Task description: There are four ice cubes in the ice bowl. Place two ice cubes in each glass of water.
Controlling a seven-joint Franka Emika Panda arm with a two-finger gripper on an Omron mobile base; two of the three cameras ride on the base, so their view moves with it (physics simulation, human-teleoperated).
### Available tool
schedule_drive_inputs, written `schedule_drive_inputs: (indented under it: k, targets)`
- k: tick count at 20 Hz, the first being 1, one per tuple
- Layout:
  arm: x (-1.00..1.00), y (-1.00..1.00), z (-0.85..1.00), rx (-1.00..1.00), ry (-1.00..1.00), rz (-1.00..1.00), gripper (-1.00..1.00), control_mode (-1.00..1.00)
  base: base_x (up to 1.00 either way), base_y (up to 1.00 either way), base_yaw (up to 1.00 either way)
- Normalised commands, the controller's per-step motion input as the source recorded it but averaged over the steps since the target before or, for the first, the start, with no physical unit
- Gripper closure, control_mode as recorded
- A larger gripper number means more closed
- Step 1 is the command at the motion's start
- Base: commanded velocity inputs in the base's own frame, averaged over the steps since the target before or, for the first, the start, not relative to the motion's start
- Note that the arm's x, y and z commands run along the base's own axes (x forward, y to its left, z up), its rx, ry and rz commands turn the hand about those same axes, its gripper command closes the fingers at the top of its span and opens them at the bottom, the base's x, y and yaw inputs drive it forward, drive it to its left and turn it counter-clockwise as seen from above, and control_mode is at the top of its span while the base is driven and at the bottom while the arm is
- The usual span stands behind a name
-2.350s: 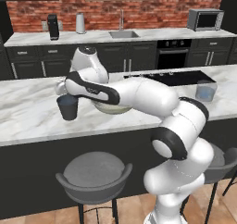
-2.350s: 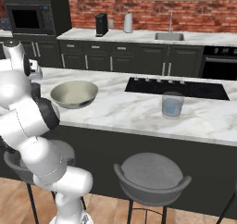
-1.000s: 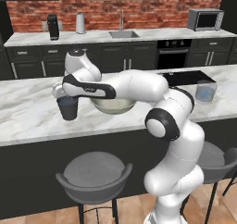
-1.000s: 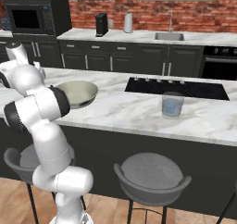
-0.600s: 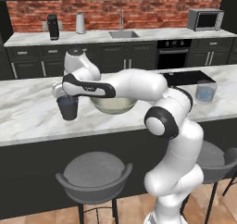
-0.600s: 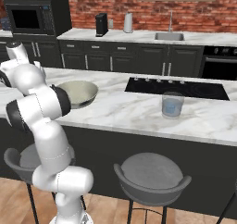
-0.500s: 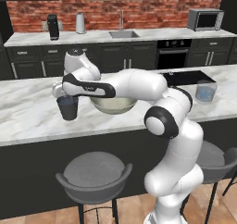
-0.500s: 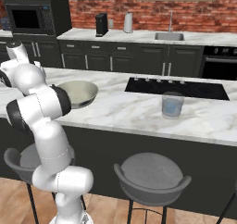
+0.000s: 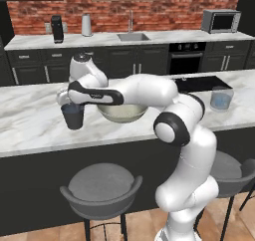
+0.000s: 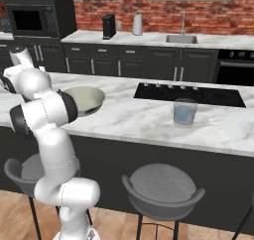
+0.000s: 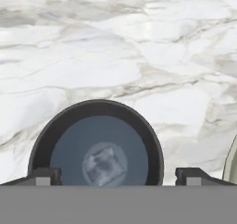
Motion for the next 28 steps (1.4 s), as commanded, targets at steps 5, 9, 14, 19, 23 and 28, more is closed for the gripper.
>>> schedule_drive_inputs:
  k: [5, 9, 14, 19, 23, 28]
  targets:
    - [0.61, 0.24, -0.26, 0.0, -0.1, 0.0, -1.0, -1.0, 0.0, 0.0, 0.0]
    - [0.12, 0.12, 0.53, 0.02, -0.02, 0.0, -1.0, -1.0, 0.0, 0.0, 0.0]
    - [0.17, 0.05, 0.39, 0.0, 0.02, 0.0, -1.0, -1.0, 0.0, 0.0, 0.0]
    - [-0.44, -0.51, 0.4, 0.0, 0.23, 0.06, -1.0, -1.0, 0.0, 0.0, 0.0]
    - [-0.84, -0.7, 0.32, 0.0, 0.12, 0.05, -1.0, -1.0, 0.0, 0.0, 0.0]
    - [-0.8, -0.87, 0.34, 0.06, 0.02, 0.02, -1.0, -1.0, 0.0, 0.0, 0.0]
